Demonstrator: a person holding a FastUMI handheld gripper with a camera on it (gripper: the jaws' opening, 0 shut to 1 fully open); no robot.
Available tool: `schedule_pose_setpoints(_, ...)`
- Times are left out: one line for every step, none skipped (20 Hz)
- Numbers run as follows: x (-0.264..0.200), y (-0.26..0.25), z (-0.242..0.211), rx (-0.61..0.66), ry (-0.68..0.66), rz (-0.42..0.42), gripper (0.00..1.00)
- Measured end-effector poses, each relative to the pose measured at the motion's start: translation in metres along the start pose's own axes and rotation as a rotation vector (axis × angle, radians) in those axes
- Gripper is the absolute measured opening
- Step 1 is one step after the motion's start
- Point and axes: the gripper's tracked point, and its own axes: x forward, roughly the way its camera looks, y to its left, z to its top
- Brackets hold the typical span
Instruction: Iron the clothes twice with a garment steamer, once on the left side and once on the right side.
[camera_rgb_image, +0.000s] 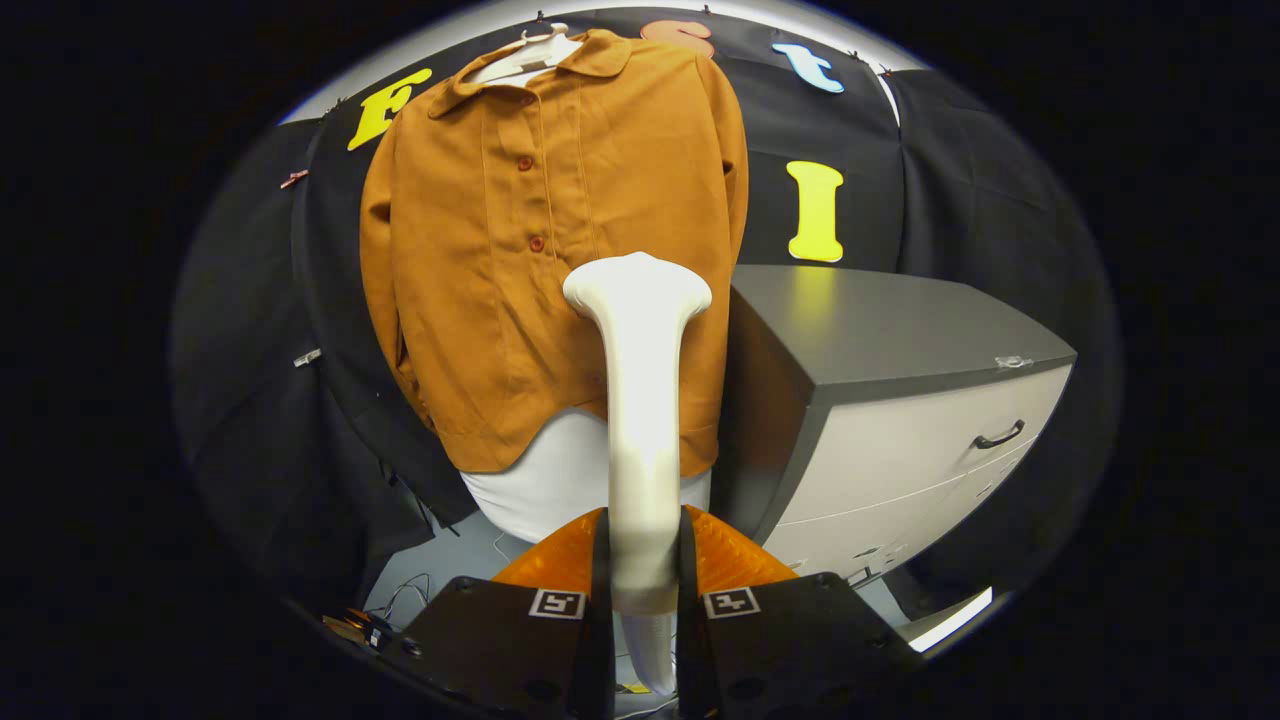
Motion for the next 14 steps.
schedule_pose_setpoints(-0.009,-0.001,0.008,0.002,-0.019,-0.004,0.28)
schedule_pose_setpoints(-0.017,-0.001,0.018,0.002,-0.040,-0.007,0.28)
schedule_pose_setpoints(-0.024,-0.003,0.027,0.001,-0.063,-0.008,0.28)
schedule_pose_setpoints(-0.031,-0.003,0.038,0.003,-0.088,-0.008,0.28)
schedule_pose_setpoints(-0.039,-0.003,0.048,0.000,-0.113,-0.010,0.28)
schedule_pose_setpoints(-0.048,-0.002,0.060,-0.005,-0.140,-0.011,0.28)
schedule_pose_setpoints(-0.055,-0.001,0.072,-0.008,-0.167,-0.012,0.28)
schedule_pose_setpoints(-0.062,0.002,0.083,-0.012,-0.194,-0.010,0.28)
schedule_pose_setpoints(-0.068,0.005,0.095,-0.016,-0.220,-0.009,0.28)
schedule_pose_setpoints(-0.075,0.008,0.104,-0.022,-0.243,-0.008,0.28)
schedule_pose_setpoints(-0.081,0.012,0.114,-0.026,-0.265,-0.006,0.28)
schedule_pose_setpoints(-0.086,0.016,0.124,-0.033,-0.288,-0.006,0.28)
schedule_pose_setpoints(-0.090,0.021,0.134,-0.044,-0.310,-0.006,0.28)
schedule_pose_setpoints(-0.094,0.028,0.143,-0.052,-0.332,-0.004,0.28)
